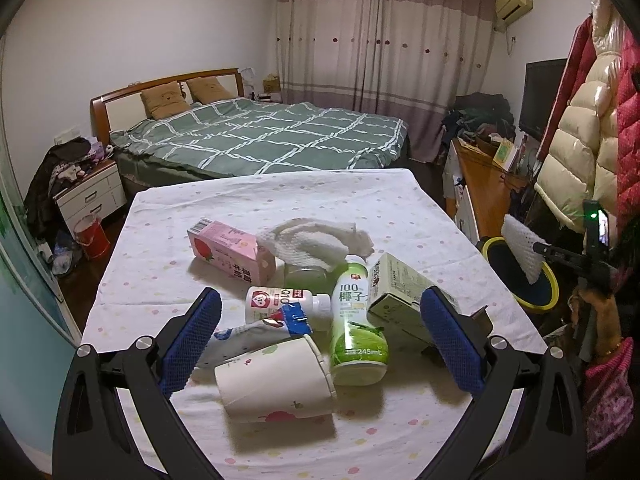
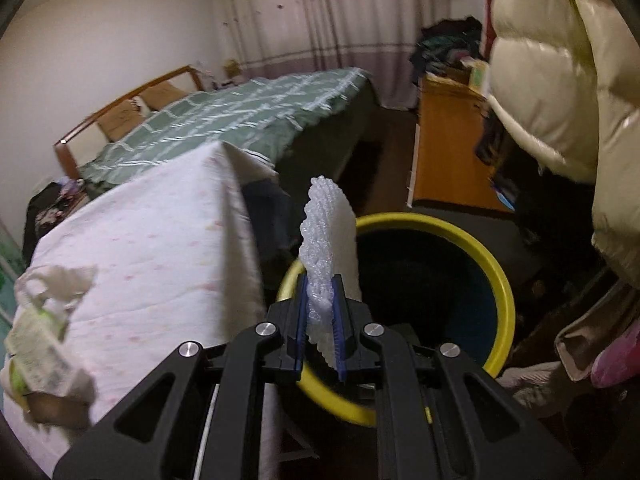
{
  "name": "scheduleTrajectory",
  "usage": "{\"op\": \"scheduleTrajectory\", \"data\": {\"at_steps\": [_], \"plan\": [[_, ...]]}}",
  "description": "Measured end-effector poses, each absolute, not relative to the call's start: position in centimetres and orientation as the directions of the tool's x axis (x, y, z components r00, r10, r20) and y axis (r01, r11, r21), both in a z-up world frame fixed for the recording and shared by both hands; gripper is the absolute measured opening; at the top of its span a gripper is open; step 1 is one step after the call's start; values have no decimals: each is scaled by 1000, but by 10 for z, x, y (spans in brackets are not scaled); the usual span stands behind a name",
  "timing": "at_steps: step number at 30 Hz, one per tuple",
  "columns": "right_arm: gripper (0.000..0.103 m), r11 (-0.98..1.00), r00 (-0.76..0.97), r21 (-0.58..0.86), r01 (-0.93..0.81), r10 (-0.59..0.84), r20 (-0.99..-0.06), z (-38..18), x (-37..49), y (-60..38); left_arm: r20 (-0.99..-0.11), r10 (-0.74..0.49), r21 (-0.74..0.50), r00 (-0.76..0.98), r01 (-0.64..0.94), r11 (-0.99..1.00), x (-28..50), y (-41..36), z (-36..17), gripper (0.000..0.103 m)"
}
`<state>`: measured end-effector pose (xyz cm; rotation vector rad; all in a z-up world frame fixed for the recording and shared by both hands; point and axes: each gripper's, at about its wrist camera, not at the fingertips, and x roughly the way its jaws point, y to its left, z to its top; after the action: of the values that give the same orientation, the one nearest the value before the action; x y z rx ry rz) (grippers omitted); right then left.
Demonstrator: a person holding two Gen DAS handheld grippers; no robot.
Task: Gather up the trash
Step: 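Drop the white mesh packaging into the yellow bin with the right gripper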
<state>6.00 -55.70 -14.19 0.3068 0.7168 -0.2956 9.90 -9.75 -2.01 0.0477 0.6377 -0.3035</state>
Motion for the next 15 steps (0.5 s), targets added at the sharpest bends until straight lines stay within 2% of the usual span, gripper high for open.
{"op": "scheduleTrajectory", "data": {"at_steps": [10,12,15], "plan": [[13,870,651,166,465,-209,-730,-181,74,-595,-604,-260,-36,754,300,953,102,-106,-23,98],[19,863,642,165,478,-214,-736,-184,75,-599,-605,-260,-35,753,301,953,102,-107,-23,98],[37,855,643,169,490,-223,-733,-183,72,-602,-605,-260,-36,753,300,953,102,-107,-22,98]]}}
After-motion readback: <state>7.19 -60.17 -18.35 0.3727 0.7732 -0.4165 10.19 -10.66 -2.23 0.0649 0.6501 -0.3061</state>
